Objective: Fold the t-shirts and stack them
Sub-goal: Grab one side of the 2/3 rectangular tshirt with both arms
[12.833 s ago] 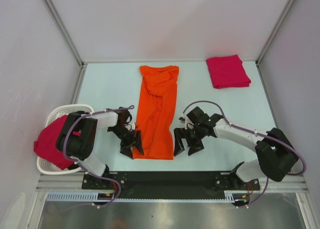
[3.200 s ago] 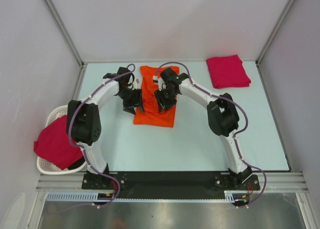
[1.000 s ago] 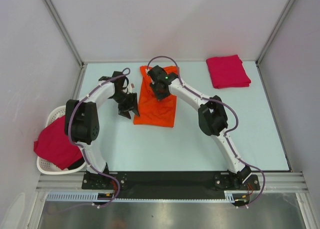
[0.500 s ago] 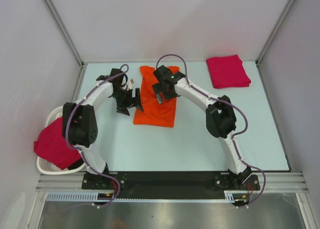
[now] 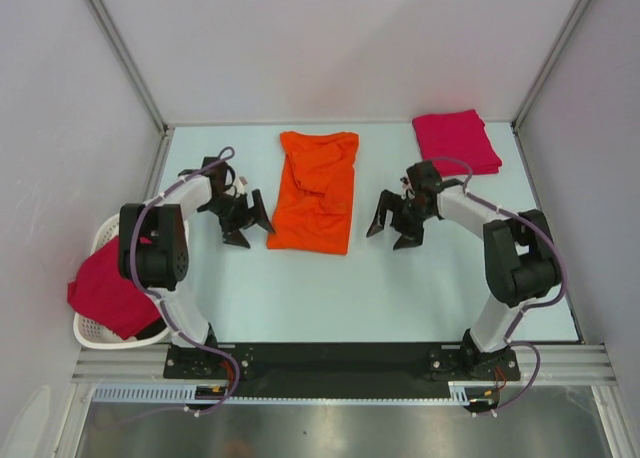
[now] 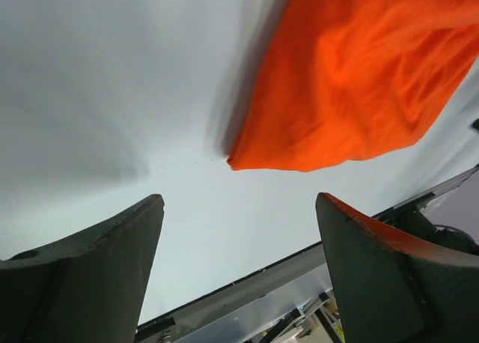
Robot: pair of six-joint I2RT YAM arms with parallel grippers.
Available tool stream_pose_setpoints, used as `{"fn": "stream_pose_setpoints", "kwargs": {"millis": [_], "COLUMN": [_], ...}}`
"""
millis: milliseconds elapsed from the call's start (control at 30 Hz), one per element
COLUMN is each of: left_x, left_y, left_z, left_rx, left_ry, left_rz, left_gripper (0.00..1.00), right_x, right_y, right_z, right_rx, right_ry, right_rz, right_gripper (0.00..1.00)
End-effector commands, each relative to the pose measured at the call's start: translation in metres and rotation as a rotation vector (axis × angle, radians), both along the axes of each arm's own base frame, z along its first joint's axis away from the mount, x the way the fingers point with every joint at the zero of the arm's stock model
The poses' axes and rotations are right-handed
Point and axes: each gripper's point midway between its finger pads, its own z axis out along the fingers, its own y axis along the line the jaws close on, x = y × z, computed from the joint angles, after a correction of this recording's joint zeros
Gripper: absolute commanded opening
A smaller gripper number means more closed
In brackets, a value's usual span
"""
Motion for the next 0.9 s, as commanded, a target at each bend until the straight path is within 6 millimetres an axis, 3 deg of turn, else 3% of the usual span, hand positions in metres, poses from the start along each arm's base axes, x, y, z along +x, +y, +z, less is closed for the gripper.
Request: {"fn": "stream_pose_setpoints", "kwargs": {"millis": [0,67,100,233,467,600,633,800,867], "left_x": [0.006,0.005,0.004,0.003,0.002,0.004,0.005,0.01,0.01], "left_y": [0.005,0.004,0.004,-0.003,-0.002,-0.004,-0.004,-0.007,-0.011], "left_z": [-0.006,-0.013,-0.016,-0.028,-0.038,-0.041,-0.04,-0.042,-0.044], "left_rx": [-0.054,-0.063,-0.067,-0.107,-0.102,-0.112,-0.112,-0.117,-0.115], "left_ry": [-0.004,0.016,0.026,0.062,0.069,0.076,0.074,0.074,0.076], "left_rz": [0.051,0.049,0.048,0.058,0.067,0.071,0.072,0.061,0.049], "left_gripper": [0.89,0.89,0.89,0.88,0.83,0.64,0.54,0.36,0.17], "right_x": [-0.018,-0.018,-0.023,-0.023,0.0,0.009,0.011,0.016,0.015], "right_y": [0.045,0.056,0.056,0.069,0.096,0.109,0.113,0.125,0.127], "right_z": [0.005,0.005,-0.008,-0.02,-0.022,-0.022,-0.021,-0.019,-0.019], "right_rx": [0.334,0.41,0.412,0.493,0.52,0.534,0.55,0.586,0.586], "right_ry": [0.071,0.085,0.128,0.197,0.165,0.172,0.171,0.183,0.186], "right_rz": [-0.004,-0.025,-0.045,-0.075,-0.05,-0.038,-0.041,-0.037,-0.033], "right_gripper": [0.89,0.88,0.88,0.86,0.84,0.77,0.73,0.51,0.37]}}
